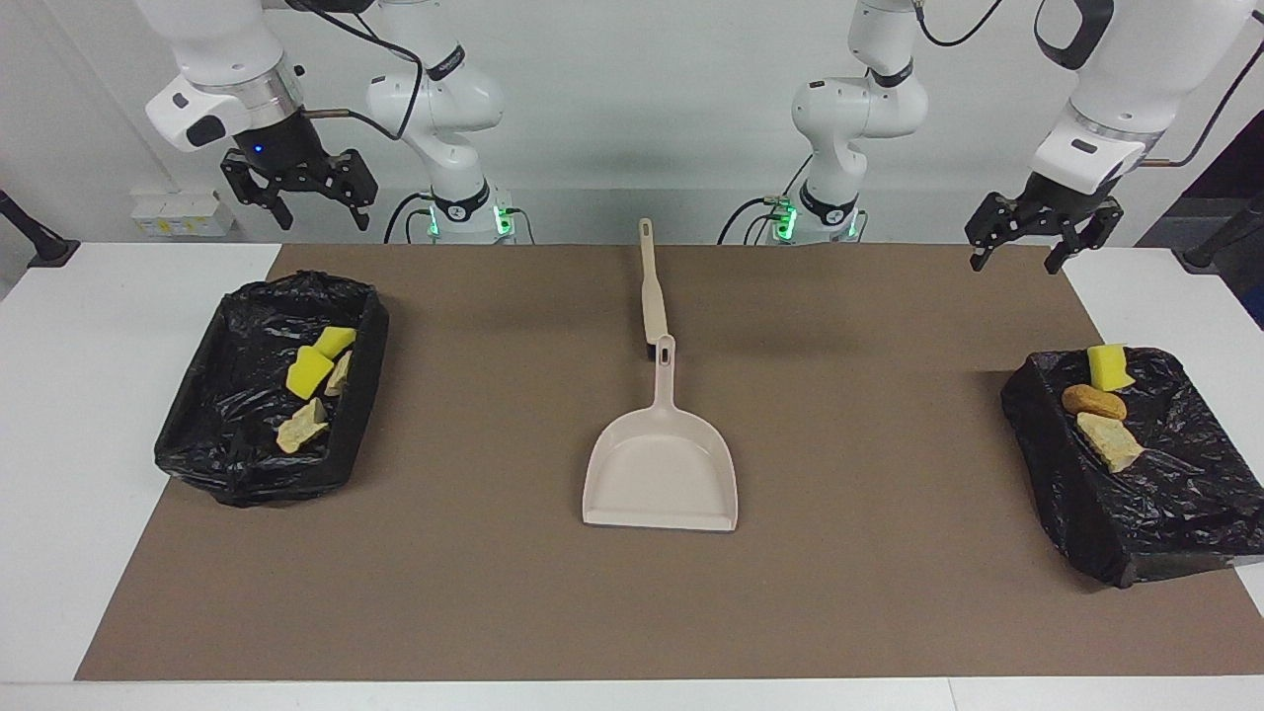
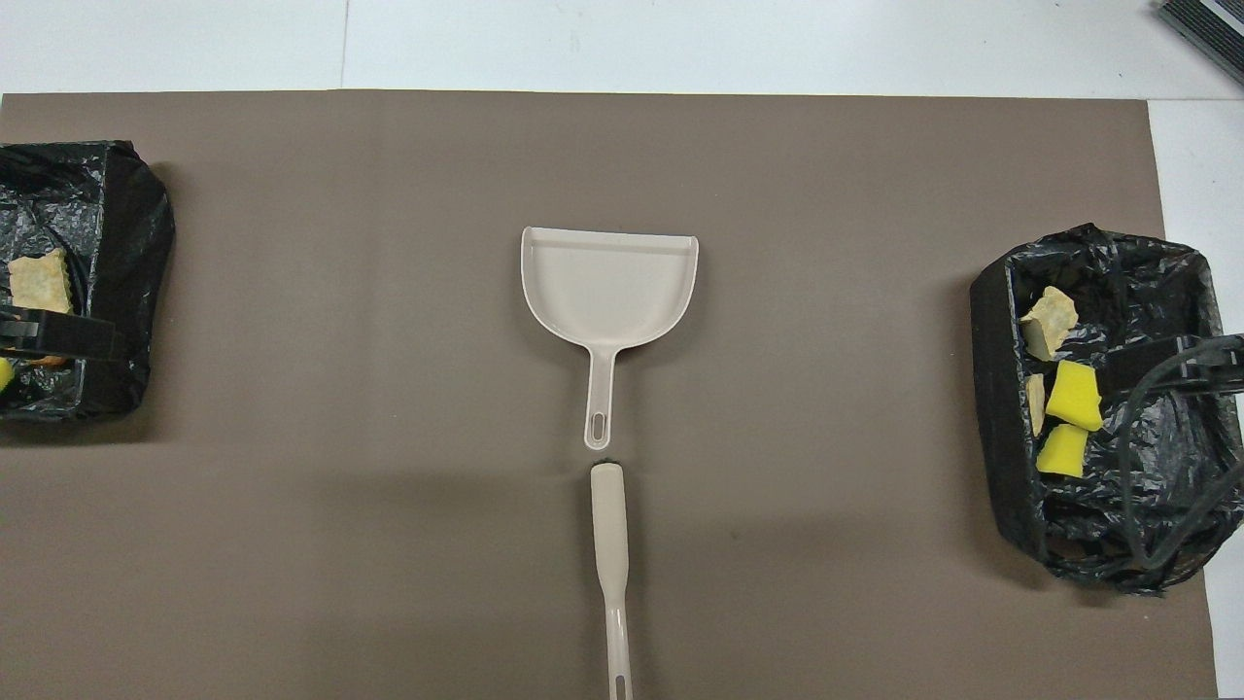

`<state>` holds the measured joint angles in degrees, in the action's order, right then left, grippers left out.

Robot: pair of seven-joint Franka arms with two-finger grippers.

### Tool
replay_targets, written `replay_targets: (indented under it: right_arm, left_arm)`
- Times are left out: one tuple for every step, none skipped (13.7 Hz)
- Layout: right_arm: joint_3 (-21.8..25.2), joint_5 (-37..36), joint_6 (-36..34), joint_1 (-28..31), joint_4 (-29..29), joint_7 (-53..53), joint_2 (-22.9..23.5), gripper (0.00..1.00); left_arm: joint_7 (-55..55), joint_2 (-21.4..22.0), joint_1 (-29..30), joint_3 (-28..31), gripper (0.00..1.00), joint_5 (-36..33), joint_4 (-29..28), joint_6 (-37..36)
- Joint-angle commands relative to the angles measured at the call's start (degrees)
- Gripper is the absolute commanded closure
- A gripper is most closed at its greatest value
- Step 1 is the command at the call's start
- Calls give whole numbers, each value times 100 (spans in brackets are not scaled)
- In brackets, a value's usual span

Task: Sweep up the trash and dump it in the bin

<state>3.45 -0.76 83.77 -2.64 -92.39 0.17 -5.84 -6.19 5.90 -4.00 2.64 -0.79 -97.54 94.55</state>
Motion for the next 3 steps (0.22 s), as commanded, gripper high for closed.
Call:
replay_targets:
  right_arm:
    - [-11,103,25,61,-104,-175,-101,0]
    - [-11,103,25,61,-104,-175,-101,0]
    - [-11,103,25,61,-104,-175,-101,0]
  left_arm:
    - [-93,-63,13,18,0,-53,139,-147]
    - [-92,-63,21,18,0,-61,139,-139]
    - [-92,-63,13,18,0,-70,148,-130]
